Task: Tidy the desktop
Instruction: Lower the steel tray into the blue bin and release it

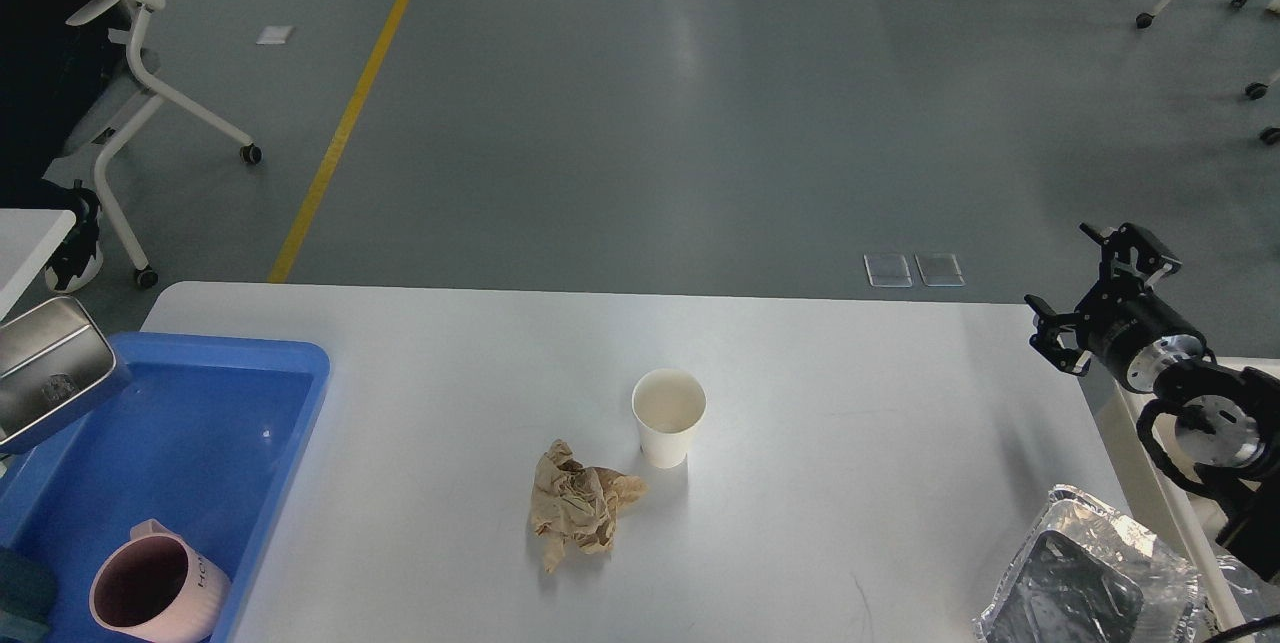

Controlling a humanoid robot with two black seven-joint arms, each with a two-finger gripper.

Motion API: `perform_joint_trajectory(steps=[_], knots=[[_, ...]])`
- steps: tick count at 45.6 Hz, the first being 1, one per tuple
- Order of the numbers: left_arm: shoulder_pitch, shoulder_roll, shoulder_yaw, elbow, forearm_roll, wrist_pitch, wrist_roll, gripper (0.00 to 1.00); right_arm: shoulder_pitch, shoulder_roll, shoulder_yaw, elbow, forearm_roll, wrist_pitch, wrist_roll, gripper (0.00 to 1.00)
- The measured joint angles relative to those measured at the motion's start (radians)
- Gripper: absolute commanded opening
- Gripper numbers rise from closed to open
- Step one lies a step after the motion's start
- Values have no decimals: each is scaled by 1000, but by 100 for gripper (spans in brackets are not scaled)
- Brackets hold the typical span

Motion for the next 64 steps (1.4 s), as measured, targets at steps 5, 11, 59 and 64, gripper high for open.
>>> perform_joint_trajectory(steps=[5, 11, 59, 64], knots=[[23, -48, 0, 1, 0, 34, 19, 0, 0, 0, 0, 0, 1, 0, 0, 100], [37, -109, 0, 18, 0, 65, 30, 0, 1, -1, 0, 1, 1, 0, 0, 100], [65, -354, 2, 226, 13, 78, 43, 4, -1, -6, 0, -1, 1, 0, 0, 100], [66, -351, 2, 226, 14, 76, 41, 13, -1, -5, 0, -1, 1, 0, 0, 100]])
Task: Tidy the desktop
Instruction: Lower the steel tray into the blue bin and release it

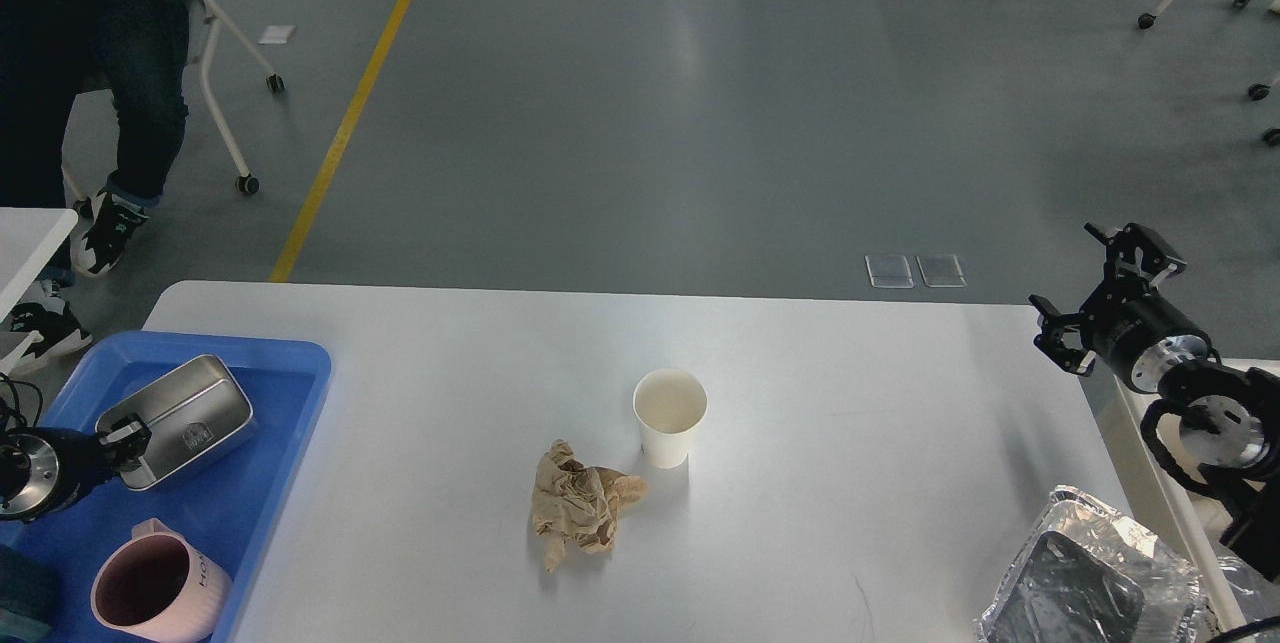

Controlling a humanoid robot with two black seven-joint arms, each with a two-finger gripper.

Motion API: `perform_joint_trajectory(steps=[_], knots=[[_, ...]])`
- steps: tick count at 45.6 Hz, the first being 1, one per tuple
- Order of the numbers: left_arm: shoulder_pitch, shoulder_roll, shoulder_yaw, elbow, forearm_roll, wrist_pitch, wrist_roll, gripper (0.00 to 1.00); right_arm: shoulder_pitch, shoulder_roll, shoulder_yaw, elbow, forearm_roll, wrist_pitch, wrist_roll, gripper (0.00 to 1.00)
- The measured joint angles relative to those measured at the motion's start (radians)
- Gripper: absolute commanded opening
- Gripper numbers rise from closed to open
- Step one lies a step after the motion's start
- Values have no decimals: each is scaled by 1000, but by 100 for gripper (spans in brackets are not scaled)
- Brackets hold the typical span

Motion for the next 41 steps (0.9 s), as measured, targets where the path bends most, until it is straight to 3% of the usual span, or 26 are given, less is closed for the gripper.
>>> perform_joint_trajectory(steps=[6, 15, 20, 28, 33, 37, 41], knots=[[0, 5, 0, 0, -2, -1, -1, 26, 0, 2, 0, 0, 0, 0, 0, 100], [-1, 12, -5, 0, -15, -7, -10, 64, 1, 1, 0, 1, 0, 0, 0, 100], [-6, 24, -12, -1, -23, -11, -16, 79, 1, -2, 0, 1, 0, 0, 0, 100], [-19, 85, -64, -15, -95, -51, -32, 90, 1, -3, 0, 1, 0, 0, 0, 100], [-70, 167, -120, -27, -124, -189, -17, 97, 2, -3, 0, 2, 1, 0, -1, 100], [-183, 229, -152, -29, -135, -309, -19, 97, 5, -5, 0, 2, 2, 0, -1, 100], [-310, 254, -188, -30, -140, -368, -24, 97, 11, -5, 0, 3, 2, 0, -2, 100]])
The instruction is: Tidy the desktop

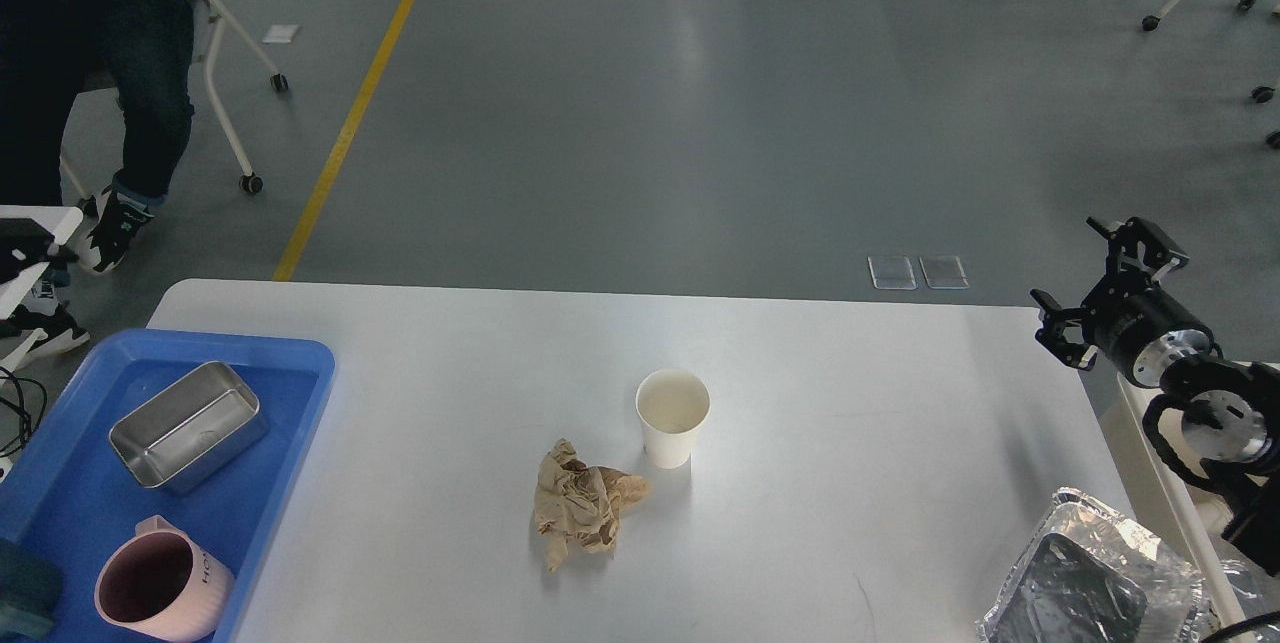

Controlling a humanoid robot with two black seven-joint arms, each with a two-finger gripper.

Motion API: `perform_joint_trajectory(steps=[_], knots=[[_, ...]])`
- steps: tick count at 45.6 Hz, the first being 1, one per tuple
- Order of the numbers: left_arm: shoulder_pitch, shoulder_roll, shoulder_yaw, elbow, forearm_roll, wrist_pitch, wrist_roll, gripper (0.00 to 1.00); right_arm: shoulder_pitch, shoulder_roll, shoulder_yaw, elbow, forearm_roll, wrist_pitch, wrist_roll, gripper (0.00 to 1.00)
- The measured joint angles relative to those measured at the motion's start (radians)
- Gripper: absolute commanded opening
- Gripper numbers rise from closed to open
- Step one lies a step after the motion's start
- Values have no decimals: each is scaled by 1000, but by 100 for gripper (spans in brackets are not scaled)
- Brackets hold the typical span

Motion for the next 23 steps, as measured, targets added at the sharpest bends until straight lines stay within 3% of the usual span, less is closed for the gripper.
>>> perform_joint_trajectory(steps=[5, 11, 17, 23], knots=[[-78, -3, -107, 0, -22, -13, -21, 97, 2, 0, 0, 0, 0, 0, 0, 100], [-82, -56, -255, 4, -78, -15, -55, 97, 2, 0, 0, 0, 0, 0, 0, 100], [36, -220, -398, 28, -263, 56, -63, 97, 4, -2, 0, 0, 0, 0, 0, 100], [187, -355, -624, 37, -545, 130, -52, 97, 3, -11, 0, -1, 0, 0, 0, 100]])
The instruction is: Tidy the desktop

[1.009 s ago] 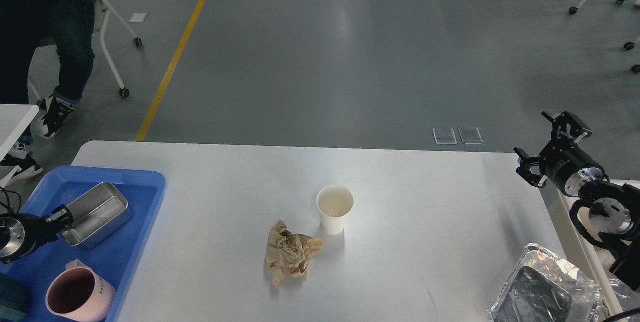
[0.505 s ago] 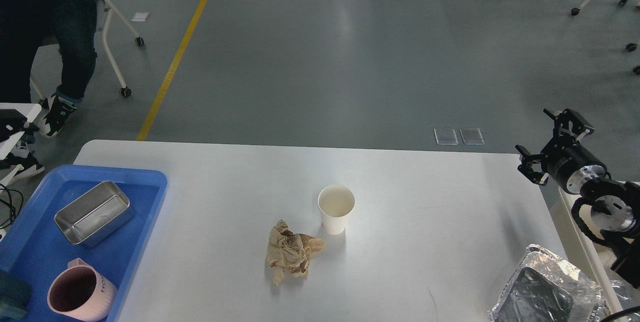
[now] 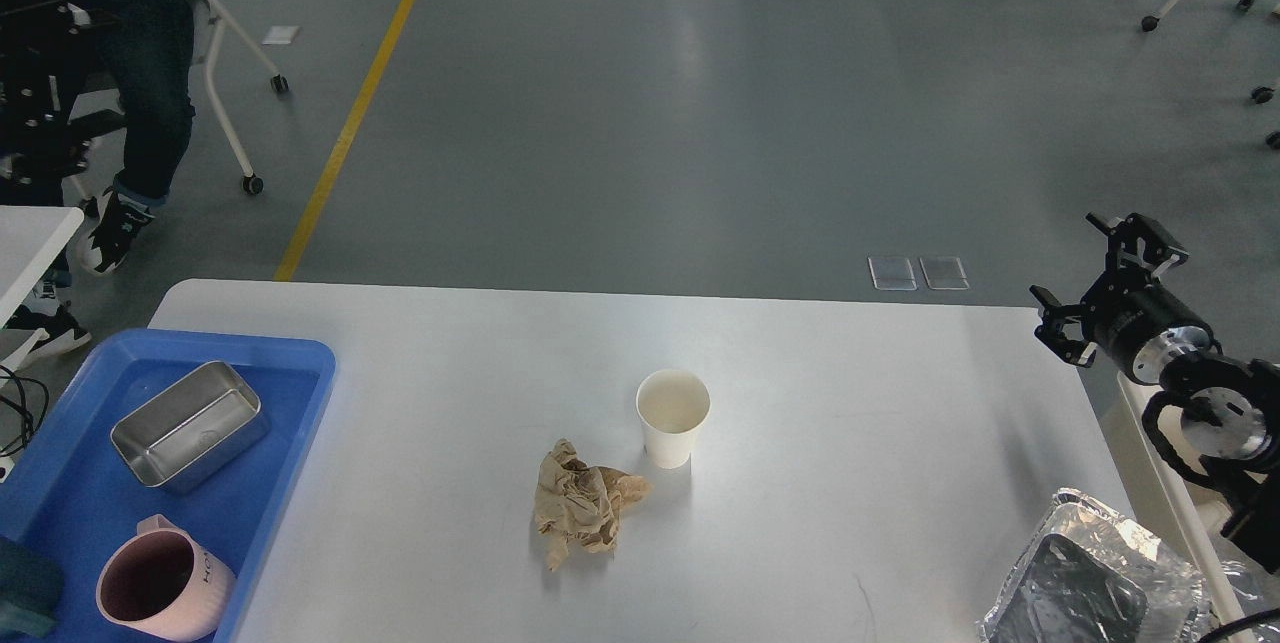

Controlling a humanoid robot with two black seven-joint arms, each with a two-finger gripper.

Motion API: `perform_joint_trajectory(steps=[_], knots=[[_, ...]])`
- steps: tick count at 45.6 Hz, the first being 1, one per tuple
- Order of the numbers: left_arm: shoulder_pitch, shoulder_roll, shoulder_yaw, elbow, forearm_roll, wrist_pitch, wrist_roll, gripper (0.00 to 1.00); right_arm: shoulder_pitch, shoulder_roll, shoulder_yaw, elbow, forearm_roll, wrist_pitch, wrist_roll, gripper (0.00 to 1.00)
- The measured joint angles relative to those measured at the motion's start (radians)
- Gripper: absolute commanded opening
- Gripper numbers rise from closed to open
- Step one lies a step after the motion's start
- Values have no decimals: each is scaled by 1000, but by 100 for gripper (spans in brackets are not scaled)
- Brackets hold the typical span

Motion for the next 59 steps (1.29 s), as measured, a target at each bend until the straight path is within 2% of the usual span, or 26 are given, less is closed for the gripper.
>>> perform_joint_trajectory(steps=[9, 30, 41, 50, 59], knots=[[135, -211, -244, 0, -92, -15, 6, 97, 0, -2, 4, 0, 0, 6, 0, 100], [259, -448, -390, -1, -105, -94, -1, 97, 13, 10, 10, -2, 15, 14, 0, 100], [278, -466, -431, 7, -105, -97, -11, 97, 20, 12, 11, -1, 16, 12, 3, 100], [299, -460, -432, 10, -103, -89, -43, 97, 48, 64, 8, 4, 13, 14, 9, 100], [311, -458, -432, 10, -103, -87, -46, 97, 63, 90, -16, 41, -50, 15, 12, 100]])
